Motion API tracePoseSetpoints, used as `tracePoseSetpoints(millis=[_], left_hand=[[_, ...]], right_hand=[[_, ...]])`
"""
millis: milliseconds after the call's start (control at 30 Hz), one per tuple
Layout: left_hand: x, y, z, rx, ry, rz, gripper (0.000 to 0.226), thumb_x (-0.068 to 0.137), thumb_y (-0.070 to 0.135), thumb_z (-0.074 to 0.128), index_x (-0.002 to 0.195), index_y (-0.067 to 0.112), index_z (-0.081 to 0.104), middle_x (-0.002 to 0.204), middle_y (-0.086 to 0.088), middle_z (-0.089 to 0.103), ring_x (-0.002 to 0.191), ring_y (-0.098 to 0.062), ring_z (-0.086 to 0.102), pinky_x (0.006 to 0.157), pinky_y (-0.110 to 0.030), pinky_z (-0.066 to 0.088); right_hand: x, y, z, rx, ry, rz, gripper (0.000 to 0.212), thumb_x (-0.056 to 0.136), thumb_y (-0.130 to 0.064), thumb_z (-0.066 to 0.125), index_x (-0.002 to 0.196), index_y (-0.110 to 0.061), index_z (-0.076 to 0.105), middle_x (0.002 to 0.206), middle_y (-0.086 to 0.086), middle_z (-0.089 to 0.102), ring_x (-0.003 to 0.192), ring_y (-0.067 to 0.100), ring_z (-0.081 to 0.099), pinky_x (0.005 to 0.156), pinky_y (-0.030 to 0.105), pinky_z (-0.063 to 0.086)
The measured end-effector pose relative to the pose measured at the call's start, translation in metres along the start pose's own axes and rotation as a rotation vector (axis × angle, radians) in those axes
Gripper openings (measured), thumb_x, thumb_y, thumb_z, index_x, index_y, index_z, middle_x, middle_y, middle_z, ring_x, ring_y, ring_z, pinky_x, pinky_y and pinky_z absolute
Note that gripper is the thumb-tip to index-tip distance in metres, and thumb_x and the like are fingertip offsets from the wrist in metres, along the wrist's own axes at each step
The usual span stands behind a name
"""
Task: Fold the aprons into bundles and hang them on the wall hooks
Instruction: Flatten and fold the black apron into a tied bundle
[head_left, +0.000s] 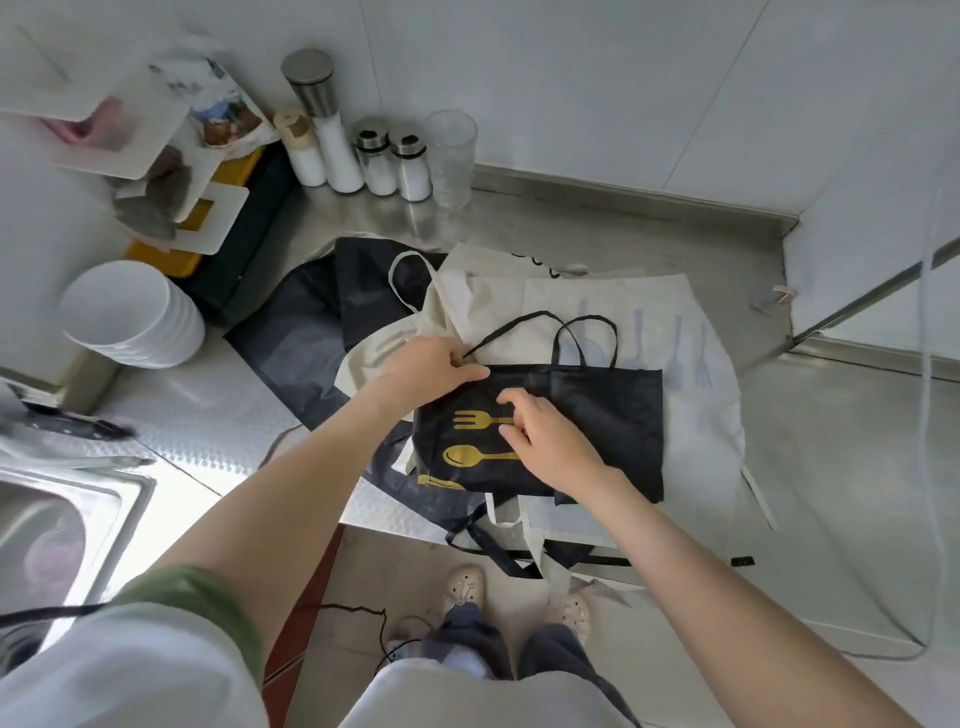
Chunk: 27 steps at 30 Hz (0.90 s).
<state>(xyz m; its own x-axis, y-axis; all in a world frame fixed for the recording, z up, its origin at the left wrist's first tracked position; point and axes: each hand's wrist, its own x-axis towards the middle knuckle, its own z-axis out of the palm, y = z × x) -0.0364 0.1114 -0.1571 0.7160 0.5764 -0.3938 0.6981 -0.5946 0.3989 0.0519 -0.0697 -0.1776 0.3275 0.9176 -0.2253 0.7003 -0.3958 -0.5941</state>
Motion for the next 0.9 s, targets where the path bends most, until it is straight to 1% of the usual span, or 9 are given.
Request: tracePoseSetpoints(millis=[133, 233, 300, 367, 433, 533, 633, 733, 900], left_hand=[[-0.010, -0.028, 0.008, -0.415, -0.160, -0.161, 0.055, 0.077, 0.067, 0.063, 0.107, 0.021, 0.065, 0.102, 0.004, 0.067, 0.095, -0.015, 0.061, 0.081, -0.028, 0.051], [-0.021, -0.041, 0.014, -0.763, -0.358, -0.284, 0.046, 0.080, 0.039, 0.075, 0.119, 0.019, 0.061, 0.111, 0.000, 0.069, 0.101, -0.017, 0.065, 0.086, -0.030, 0.055], [-0.027, -0.047, 0.021, -0.830, -0.429, -0.305, 0.043, 0.080, 0.025, 0.078, 0.118, 0.015, 0.062, 0.113, -0.002, 0.069, 0.105, -0.019, 0.065, 0.093, -0.033, 0.053], [-0.034, -0.047, 0.027, -0.855, -0.456, -0.297, 0.038, 0.082, 0.018, 0.075, 0.118, 0.013, 0.061, 0.110, 0.001, 0.069, 0.100, -0.015, 0.065, 0.085, -0.026, 0.055], [-0.038, -0.044, 0.032, -0.877, -0.369, -0.296, 0.038, 0.084, 0.015, 0.073, 0.118, 0.011, 0.057, 0.110, 0.000, 0.067, 0.092, -0.012, 0.063, 0.072, -0.021, 0.054], [-0.039, -0.041, 0.037, -0.731, -0.081, -0.279, 0.051, 0.079, 0.027, 0.079, 0.112, 0.011, 0.043, 0.110, -0.003, 0.058, 0.096, -0.018, 0.058, 0.077, -0.030, 0.052], [-0.044, -0.037, 0.038, -0.600, 0.150, -0.262, 0.059, 0.074, 0.039, 0.081, 0.105, 0.008, 0.041, 0.096, -0.003, 0.056, 0.086, -0.018, 0.056, 0.071, -0.034, 0.050], [-0.049, -0.036, 0.037, -0.558, 0.229, -0.255, 0.044, 0.080, 0.043, 0.074, 0.094, 0.011, 0.047, 0.082, 0.001, 0.056, 0.073, -0.012, 0.053, 0.058, -0.026, 0.041], [-0.052, -0.044, 0.036, -0.701, 0.264, -0.135, 0.035, 0.087, 0.036, 0.068, 0.082, 0.004, 0.054, 0.076, -0.007, 0.060, 0.067, -0.016, 0.053, 0.060, -0.029, 0.042]], right_hand=[[0.003, 0.007, 0.014, 0.026, -0.037, 0.032, 0.040, 0.097, -0.020, 0.052, 0.134, -0.016, 0.038, 0.115, -0.002, 0.047, 0.111, 0.014, 0.043, 0.099, 0.029, 0.039], [0.006, 0.010, 0.011, 0.102, -0.045, 0.083, 0.038, 0.097, -0.016, 0.052, 0.132, -0.016, 0.039, 0.092, -0.012, 0.040, 0.100, 0.009, 0.041, 0.097, 0.028, 0.041], [0.007, 0.011, 0.012, 0.128, -0.040, 0.108, 0.037, 0.096, -0.015, 0.053, 0.131, -0.016, 0.039, 0.087, -0.015, 0.038, 0.096, 0.009, 0.042, 0.096, 0.030, 0.042], [0.009, 0.010, 0.013, 0.149, -0.036, 0.130, 0.039, 0.096, -0.016, 0.055, 0.131, -0.019, 0.038, 0.089, -0.014, 0.039, 0.093, 0.008, 0.043, 0.095, 0.030, 0.044], [0.008, 0.007, 0.013, 0.170, -0.024, 0.132, 0.044, 0.095, -0.018, 0.057, 0.134, -0.021, 0.036, 0.091, -0.015, 0.039, 0.092, 0.007, 0.044, 0.093, 0.027, 0.044], [0.010, -0.004, 0.008, 0.149, 0.053, 0.062, 0.049, 0.095, -0.019, 0.056, 0.140, -0.020, 0.034, 0.092, -0.015, 0.039, 0.097, 0.007, 0.041, 0.093, 0.025, 0.041], [0.024, -0.017, 0.002, 0.083, 0.149, 0.005, 0.047, 0.096, -0.022, 0.054, 0.141, -0.018, 0.040, 0.114, -0.002, 0.046, 0.111, 0.012, 0.038, 0.099, 0.029, 0.037], [0.043, -0.032, -0.002, 0.034, 0.134, -0.033, 0.045, 0.096, -0.027, 0.053, 0.140, -0.020, 0.044, 0.131, 0.002, 0.045, 0.122, 0.018, 0.034, 0.104, 0.032, 0.032], [0.063, -0.051, -0.002, -0.020, 0.048, -0.106, 0.027, 0.095, -0.035, 0.053, 0.120, -0.026, 0.061, 0.125, -0.006, 0.054, 0.119, 0.018, 0.037, 0.097, 0.032, 0.027]])
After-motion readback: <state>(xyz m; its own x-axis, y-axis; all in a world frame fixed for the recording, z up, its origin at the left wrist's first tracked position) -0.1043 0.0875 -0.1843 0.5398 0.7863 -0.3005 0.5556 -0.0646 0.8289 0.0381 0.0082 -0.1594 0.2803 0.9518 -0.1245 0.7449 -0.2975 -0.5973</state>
